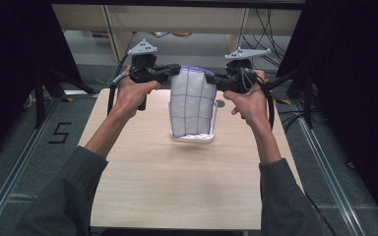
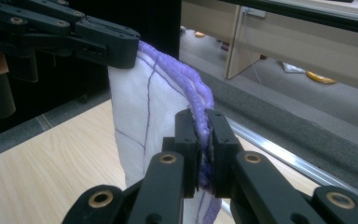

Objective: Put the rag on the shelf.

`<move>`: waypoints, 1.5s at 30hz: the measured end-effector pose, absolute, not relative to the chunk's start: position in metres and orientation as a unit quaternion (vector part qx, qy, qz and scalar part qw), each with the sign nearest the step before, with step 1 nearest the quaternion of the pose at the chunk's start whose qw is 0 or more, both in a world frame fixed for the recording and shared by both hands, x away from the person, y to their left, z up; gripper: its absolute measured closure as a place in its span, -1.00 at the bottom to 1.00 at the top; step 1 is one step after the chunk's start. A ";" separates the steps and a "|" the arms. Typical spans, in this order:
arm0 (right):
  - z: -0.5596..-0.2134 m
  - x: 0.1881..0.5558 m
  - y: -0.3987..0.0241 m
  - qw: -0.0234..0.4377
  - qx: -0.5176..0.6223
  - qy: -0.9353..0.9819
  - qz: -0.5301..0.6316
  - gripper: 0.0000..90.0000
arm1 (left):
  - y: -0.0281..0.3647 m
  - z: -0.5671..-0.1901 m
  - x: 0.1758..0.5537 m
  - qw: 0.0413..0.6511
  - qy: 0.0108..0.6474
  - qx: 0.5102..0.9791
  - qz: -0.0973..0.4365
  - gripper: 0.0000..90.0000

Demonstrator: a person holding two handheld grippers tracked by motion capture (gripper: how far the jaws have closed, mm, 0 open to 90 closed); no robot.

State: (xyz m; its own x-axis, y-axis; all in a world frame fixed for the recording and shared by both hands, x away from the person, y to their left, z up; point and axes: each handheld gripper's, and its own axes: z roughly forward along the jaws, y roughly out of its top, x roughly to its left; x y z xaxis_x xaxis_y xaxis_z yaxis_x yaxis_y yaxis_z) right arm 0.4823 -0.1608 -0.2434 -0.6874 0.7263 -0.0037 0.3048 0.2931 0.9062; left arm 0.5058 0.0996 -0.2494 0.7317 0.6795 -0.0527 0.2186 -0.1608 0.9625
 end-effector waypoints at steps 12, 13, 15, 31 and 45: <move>-0.234 0.511 -0.157 0.212 0.358 0.767 0.489 0.89 | 0.096 -0.245 0.535 0.569 0.320 0.727 0.210 0.90; -0.234 0.515 -0.157 0.215 0.359 0.765 0.489 0.88 | 0.096 -0.246 0.538 0.569 0.322 0.727 0.212 0.90; -0.235 0.522 -0.156 0.213 0.365 0.763 0.489 0.88 | 0.093 -0.248 0.548 0.559 0.323 0.731 0.220 0.89; -0.276 0.582 -0.152 0.216 0.423 0.758 0.447 0.87 | 0.077 -0.295 0.607 0.535 0.342 0.739 0.223 0.88; -0.315 0.605 -0.140 0.201 0.451 0.772 0.400 0.85 | 0.084 -0.332 0.616 0.516 0.371 0.748 0.190 0.87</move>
